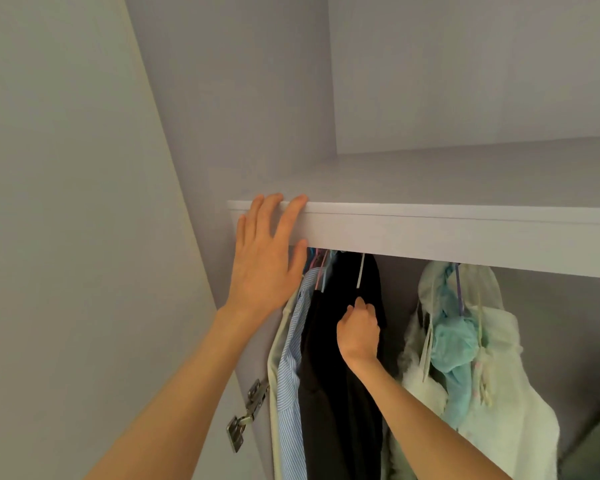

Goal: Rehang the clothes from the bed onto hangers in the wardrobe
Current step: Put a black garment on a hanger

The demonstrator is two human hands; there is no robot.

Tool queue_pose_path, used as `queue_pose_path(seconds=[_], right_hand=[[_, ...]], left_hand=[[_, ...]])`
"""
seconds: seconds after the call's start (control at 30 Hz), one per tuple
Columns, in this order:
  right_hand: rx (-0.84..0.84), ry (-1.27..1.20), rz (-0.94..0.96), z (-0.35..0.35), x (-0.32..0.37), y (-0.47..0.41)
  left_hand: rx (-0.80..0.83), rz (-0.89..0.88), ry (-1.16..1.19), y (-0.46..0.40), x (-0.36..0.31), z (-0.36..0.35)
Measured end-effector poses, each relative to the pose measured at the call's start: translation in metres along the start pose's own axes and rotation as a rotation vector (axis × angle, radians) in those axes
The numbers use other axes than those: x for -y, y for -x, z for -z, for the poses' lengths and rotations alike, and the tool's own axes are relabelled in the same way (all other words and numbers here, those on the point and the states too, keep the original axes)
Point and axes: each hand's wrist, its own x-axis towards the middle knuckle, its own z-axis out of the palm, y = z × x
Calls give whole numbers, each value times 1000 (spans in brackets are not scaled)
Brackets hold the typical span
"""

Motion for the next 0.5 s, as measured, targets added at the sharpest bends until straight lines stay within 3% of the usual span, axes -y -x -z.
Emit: queue_pose_path(seconds=[0.17,0.37,0.5], right_hand=[[149,113,107,-16,15,-13],[369,83,139,-30,26,-16],[411,151,162,-32,22,-9]], left_hand=[[-4,13,-2,1,-1,-1],[9,20,-12,0,0,3],[44,12,-59,-1,1,8]])
